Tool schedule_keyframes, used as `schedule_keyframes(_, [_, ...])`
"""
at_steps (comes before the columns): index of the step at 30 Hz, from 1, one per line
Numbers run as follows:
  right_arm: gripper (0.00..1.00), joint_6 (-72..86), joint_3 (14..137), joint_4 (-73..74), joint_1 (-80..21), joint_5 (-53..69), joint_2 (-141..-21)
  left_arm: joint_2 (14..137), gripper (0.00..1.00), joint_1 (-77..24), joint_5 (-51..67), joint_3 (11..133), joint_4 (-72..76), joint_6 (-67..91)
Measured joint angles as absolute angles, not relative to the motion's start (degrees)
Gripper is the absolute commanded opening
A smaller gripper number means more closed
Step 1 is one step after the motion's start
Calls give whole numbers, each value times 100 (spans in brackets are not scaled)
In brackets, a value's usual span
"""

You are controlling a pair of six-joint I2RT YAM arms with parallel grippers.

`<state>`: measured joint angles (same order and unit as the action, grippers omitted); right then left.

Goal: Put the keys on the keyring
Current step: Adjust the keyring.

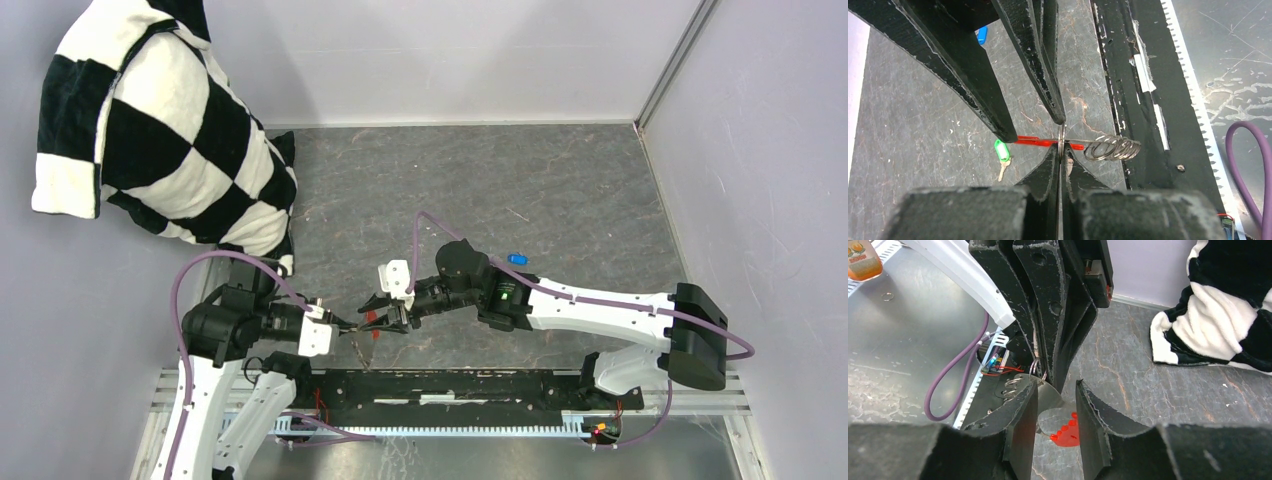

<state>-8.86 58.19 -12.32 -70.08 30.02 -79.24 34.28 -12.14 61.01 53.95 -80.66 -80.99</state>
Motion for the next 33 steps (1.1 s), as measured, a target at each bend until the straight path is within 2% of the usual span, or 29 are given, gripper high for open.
schedule_keyframes(11, [45, -886, 5806, -1273, -7041, 3072, -7837, 3326, 2, -1214, 6049, 5393, -7859, -8031])
schedule_keyframes(25, [41, -864, 5728, -1420, -7118, 3050, -7701, 3323, 2, -1214, 6042, 5395, -7703, -7902])
schedule_keyframes(28, [37, -864, 5728, -1417, -7157, 2971, -7813, 3323, 2, -1214, 6042, 5395, -7671, -7900])
schedule_keyframes(33, [20, -864, 5728, -1439, -7177, 2829, -7894, 3321, 2, -1214, 6042, 5395, -7658, -7891])
